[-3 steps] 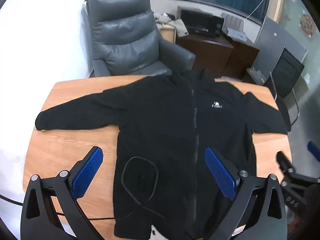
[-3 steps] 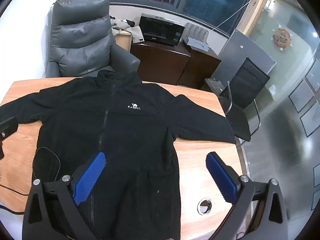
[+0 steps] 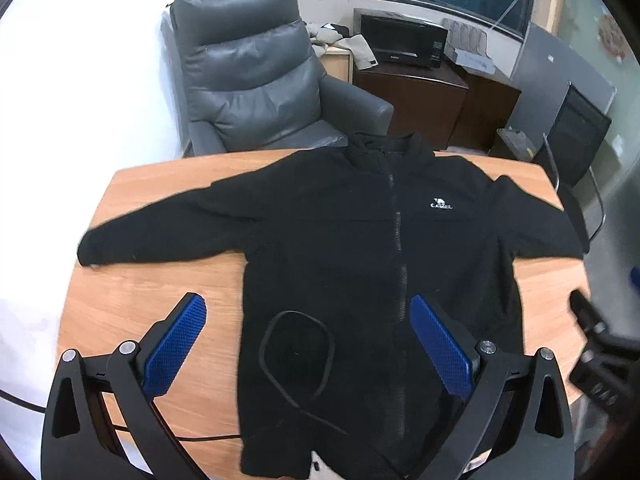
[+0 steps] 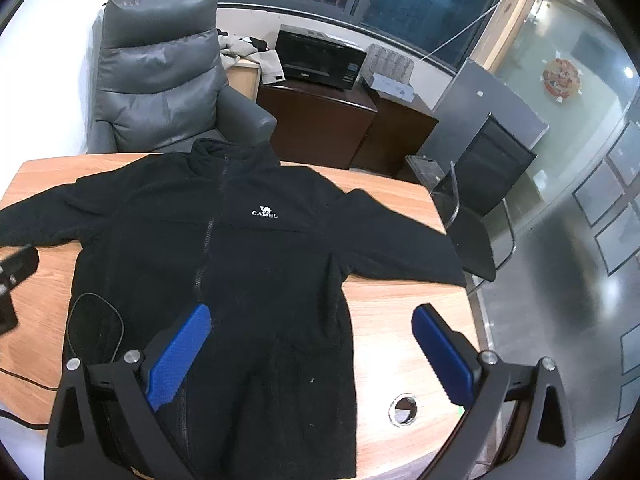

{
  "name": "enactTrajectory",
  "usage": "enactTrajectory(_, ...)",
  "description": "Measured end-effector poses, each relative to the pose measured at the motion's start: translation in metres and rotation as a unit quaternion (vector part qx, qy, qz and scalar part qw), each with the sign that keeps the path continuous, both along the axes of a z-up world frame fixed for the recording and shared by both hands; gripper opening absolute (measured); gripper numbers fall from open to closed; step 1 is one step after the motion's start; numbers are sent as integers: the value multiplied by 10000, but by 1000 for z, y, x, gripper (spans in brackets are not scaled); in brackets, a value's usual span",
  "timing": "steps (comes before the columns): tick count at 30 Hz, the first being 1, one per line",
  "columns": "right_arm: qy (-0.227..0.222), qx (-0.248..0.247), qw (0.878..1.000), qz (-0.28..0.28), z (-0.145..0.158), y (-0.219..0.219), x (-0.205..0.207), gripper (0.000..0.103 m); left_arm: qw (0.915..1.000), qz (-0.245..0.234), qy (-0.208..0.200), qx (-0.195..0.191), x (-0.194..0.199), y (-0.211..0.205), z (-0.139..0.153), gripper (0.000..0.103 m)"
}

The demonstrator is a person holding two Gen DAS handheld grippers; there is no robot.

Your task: Fold clothes

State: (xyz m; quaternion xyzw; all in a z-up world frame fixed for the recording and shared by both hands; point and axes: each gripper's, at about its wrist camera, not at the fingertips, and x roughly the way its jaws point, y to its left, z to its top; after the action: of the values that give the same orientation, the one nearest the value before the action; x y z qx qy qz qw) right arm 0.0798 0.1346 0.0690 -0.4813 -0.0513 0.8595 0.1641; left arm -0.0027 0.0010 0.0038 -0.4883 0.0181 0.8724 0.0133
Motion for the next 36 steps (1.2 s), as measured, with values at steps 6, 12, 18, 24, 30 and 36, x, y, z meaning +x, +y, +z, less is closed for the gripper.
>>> enactTrajectory(6,127,-62,9997,173,-13,3,-1,103,9991,-104,379,159,26,-8,-13,103)
enactTrajectory(12,15,60,9998,165,-11,-9,-11,103,10000,-63,33,-1,10,-3,-17,103)
enactTrajectory(18,8,144,9997,194,-7,-9,-19,103,9997,-219,-2,-73,-2,17,-19,103)
enactTrajectory(24,106,-293,9993,197,-30,54,-16,103,9983,-572,75,-64,-25,47,-31,103)
enactTrajectory(30,784,-1216,9885,-447,-63,234,13,103,9905,-1371,48,-1,-62,109,-58,103)
enactTrajectory(36,1371,-3084,9325,-1286,-129,472,48,103,9770,-2126,-136,80,-120,212,-121,103)
